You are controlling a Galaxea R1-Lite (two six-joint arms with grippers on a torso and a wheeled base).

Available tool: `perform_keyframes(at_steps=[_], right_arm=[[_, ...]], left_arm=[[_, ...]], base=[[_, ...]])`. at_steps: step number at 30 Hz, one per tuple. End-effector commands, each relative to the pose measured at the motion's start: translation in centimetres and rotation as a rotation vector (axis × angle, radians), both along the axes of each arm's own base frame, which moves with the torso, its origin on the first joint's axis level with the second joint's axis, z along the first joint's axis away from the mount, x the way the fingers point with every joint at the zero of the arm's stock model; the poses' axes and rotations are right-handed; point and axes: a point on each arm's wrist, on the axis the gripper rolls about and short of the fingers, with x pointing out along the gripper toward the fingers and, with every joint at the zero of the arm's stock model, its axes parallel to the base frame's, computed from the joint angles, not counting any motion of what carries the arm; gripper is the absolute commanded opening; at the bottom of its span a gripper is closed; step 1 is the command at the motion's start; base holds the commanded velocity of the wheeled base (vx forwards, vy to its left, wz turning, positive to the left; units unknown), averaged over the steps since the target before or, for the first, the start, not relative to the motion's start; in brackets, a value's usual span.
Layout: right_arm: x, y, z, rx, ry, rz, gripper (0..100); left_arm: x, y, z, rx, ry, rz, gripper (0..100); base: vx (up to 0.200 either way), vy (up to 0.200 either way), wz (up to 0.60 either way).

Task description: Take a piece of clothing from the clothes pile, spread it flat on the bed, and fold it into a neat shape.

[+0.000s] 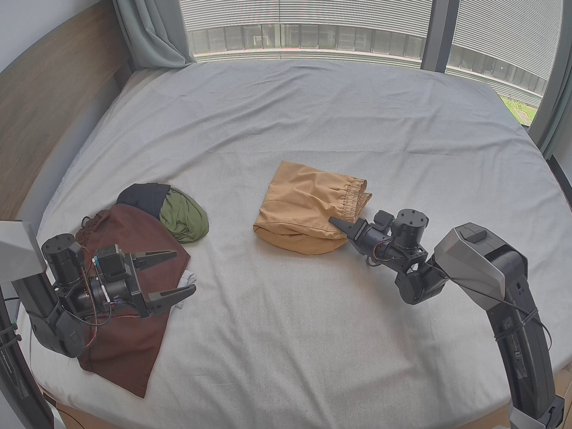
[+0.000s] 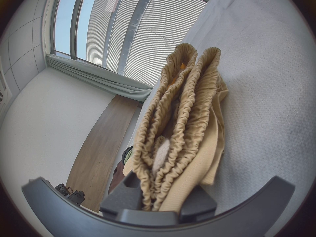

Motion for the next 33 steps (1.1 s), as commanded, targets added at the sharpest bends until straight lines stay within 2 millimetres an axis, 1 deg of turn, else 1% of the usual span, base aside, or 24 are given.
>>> perform_keyframes(at_steps=[1, 2, 6, 9, 11, 12, 13, 14, 15, 16, 17, 18, 19, 23, 27, 28, 29, 31, 32, 33], right_arm=[[0.0, 0.0, -0.2, -0.001, 0.004, -0.002, 0], [0.1, 0.0, -0.2, -0.001, 0.002, -0.004, 100], [0.1, -0.3, -0.1, -0.001, 0.002, -0.008, 100], [-0.3, -0.5, 0.0, -0.008, 0.029, -0.016, 100], [-0.8, -0.8, 1.2, -0.008, 0.026, -0.027, 100], [-0.8, -0.8, 1.2, -0.008, 0.026, -0.027, 100], [-0.9, -1.8, 1.7, -0.011, 0.030, -0.047, 100], [-1.0, -2.5, 1.6, -0.015, 0.038, -0.060, 100], [-1.2, -3.0, 1.8, -0.019, 0.038, -0.070, 100], [-1.2, -3.1, 1.8, -0.020, 0.037, -0.071, 100], [-1.6, -4.1, 2.6, -0.032, 0.032, -0.089, 100], [-1.6, -4.1, 2.6, -0.032, 0.032, -0.089, 100], [-2.0, -5.3, 3.0, -0.045, 0.037, -0.112, 100], [-2.7, -7.1, 4.5, -0.045, 0.000, -0.146, 100], [-3.5, -7.6, 6.7, -0.038, -0.030, -0.155, 100], [-3.5, -7.5, 6.8, -0.038, -0.032, -0.153, 100], [-3.9, -7.4, 8.0, -0.046, -0.068, -0.151, 100], [-4.2, -7.3, 9.4, -0.041, -0.098, -0.146, 100], [-4.3, -7.1, 9.9, -0.038, -0.107, -0.141, 100], [-4.3, -6.9, 10.0, -0.038, -0.107, -0.138, 100]], left_arm=[[0.0, 0.0, 0.0, 0.000, -0.002, -0.001, 100], [0.0, 0.0, 0.0, 0.000, -0.002, -0.001, 100], [0.0, 0.0, 0.0, 0.000, -0.002, -0.001, 100], [0.0, 0.1, 0.1, -0.001, -0.004, 0.002, 100], [0.0, 0.1, 0.1, -0.001, -0.004, 0.004, 100], [0.0, 0.1, 0.1, -0.001, -0.004, 0.004, 100], [0.0, 0.1, 0.1, 0.000, -0.005, 0.002, 100], [0.0, 0.0, 0.1, 0.000, -0.006, 0.000, 100], [0.0, 0.0, 0.2, 0.000, -0.008, 0.000, 100], [0.0, 0.0, 0.2, -0.001, -0.007, 0.001, 100], [0.0, 0.1, 0.3, 0.000, -0.011, 0.002, 100], [0.0, 0.1, 0.3, 0.000, -0.011, 0.002, 100], [0.0, 0.1, 0.3, 0.000, -0.013, 0.002, 100], [0.1, -0.1, 0.4, 0.000, -0.017, -0.003, 100], [0.1, -0.1, 0.4, 0.000, -0.017, -0.003, 100], [0.1, -0.1, 0.4, 0.000, -0.017, -0.003, 100], [0.1, -0.1, 0.4, 0.000, -0.017, -0.003, 100], [0.1, 0.0, 0.4, 0.000, -0.019, -0.001, 100], [0.1, 0.0, 0.4, 0.000, -0.019, -0.001, 100], [0.1, 0.0, 0.4, 0.000, -0.017, -0.001, 100]], base=[[0.000, 0.000, 0.00], [0.000, 0.000, 0.00], [0.000, 0.000, 0.00], [0.000, 0.000, 0.00], [0.000, 0.000, 0.00], [0.000, 0.000, 0.00], [0.000, 0.000, 0.00], [0.000, 0.000, 0.00], [0.000, 0.000, 0.00], [0.000, 0.000, 0.00], [0.000, 0.000, 0.00], [0.000, 0.000, 0.00], [0.000, 0.000, 0.00], [0.000, 0.000, 0.00], [0.000, 0.000, 0.00], [0.000, 0.000, 0.00], [0.000, 0.000, 0.00], [0.000, 0.000, 0.00], [0.000, 0.000, 0.00], [0.000, 0.000, 0.00]])
